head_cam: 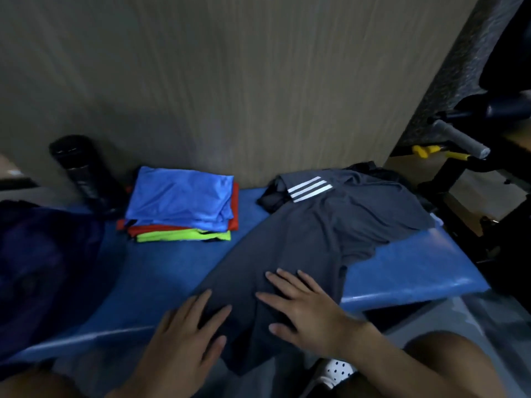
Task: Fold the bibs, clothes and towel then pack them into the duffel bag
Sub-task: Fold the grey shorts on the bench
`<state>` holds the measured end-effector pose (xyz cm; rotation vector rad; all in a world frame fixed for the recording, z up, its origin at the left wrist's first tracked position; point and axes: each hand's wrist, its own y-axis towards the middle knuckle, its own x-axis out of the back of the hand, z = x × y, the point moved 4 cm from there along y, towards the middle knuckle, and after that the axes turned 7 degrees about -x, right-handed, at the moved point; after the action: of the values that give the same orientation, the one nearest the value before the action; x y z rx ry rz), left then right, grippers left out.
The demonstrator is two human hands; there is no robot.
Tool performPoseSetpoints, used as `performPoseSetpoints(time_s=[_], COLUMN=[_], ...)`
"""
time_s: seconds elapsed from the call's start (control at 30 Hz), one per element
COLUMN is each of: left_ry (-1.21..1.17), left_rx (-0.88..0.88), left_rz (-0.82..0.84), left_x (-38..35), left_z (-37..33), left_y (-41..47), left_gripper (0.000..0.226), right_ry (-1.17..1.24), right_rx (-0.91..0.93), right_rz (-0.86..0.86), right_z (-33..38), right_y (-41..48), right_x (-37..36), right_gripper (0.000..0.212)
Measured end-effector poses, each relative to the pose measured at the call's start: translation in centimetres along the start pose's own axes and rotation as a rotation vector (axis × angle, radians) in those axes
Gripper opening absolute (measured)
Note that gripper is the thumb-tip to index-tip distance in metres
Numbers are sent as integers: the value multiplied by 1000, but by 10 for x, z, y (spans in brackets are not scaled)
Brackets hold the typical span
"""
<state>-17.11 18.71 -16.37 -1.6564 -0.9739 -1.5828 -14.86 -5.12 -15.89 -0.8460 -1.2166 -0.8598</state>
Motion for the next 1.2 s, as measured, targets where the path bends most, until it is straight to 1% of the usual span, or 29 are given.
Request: performPoseSetpoints(time_s=[0.07, 0.1, 0.17, 0.23, 0.3, 0.33, 0.4, 0.43, 0.47, 0.57, 0.63, 0.67, 0.7, 0.73, 0.77, 0.83, 0.87, 0.9, 0.93, 0.97, 1.0, 1.03, 1.1, 1.13, 1.17, 1.2], left_ry=[57, 87, 130, 135, 129, 106, 28, -3, -23, -89, -125, -143, -166, -194, -230, -308, -356, -423, -508, -600, -688, -766, -882, -916, -940, -964], left_rx=[4, -4, 16, 106, 224, 269, 330, 367, 397, 509, 561, 576, 591, 604, 615, 598, 574, 546, 520, 495, 466, 424, 312, 264, 234, 219], left_rz=[104, 120, 125, 124, 89, 65, -9, -51, -52, 11, 52, 57, 47, 20, -17, -112, -175, -246, -313, -367, -400, -415, -407, -397, -384, -365], left_x=[-4, -6, -7, -4, 11, 19, 32, 35, 36, 27, 23, 23, 23, 23, 24, 25, 26, 27, 28, 31, 33, 35, 36, 36, 35, 34], left_z=[6, 12, 32, 58, 77, 81, 84, 85, 85, 95, 103, 107, 109, 111, 112, 111, 109, 108, 107, 106, 105, 103, 97, 95, 94, 94], left_y=[-6, -3, 1, 7, 10, 11, 11, 8, 5, -7, -14, -17, -18, -18, -18, -16, -15, -15, -15, -15, -15, -14, -12, -12, -12, -13], left_gripper=[63, 62, 59, 53, 43, 44, 51, 53, 55, 73, 86, 86, 82, 74, 63, 41, 32, 25, 21, 20, 22, 25, 32, 35, 38, 39], right_ry=[-109, -126, -165, -106, -101, -124, -176, -190, -205, -226, -211, -186, -166, -154, -150, -155, -170, -171, -117, -10, 124, 265, 462, 495, 494, 470], right_rx=[-42, -87, -112, -104, -96, -82, -96, -99, -107, -172, -170, -186, -208, -227, -241, -255, -239, -211, -180, -150, -123, -96, -41, -16, 0, 6], right_rz=[70, 119, 98, 156, 116, 92, 158, 164, 176, 147, 168, 215, 245, 260, 277, 281, 232, 145, 39, -60, -121, -137, -87, -68, -62, -61], right_z=[9, 12, 22, 32, 41, 48, 55, 58, 60, 64, 64, 64, 65, 67, 69, 75, 79, 85, 91, 98, 104, 110, 119, 122, 123, 122], right_y=[5, 7, 19, 35, 47, 49, 50, 50, 50, 60, 73, 77, 80, 83, 84, 87, 89, 93, 97, 100, 104, 108, 116, 118, 120, 121], right_x=[-11, -12, -10, -1, 9, 11, 2, -3, -11, -15, -14, -15, -14, -12, -9, -1, 6, 15, 24, 33, 39, 43, 42, 41, 38, 35], right_gripper=[62, 63, 66, 72, 70, 65, 57, 57, 59, 68, 83, 90, 94, 93, 86, 69, 64, 62, 61, 61, 64, 67, 70, 66, 57, 43])
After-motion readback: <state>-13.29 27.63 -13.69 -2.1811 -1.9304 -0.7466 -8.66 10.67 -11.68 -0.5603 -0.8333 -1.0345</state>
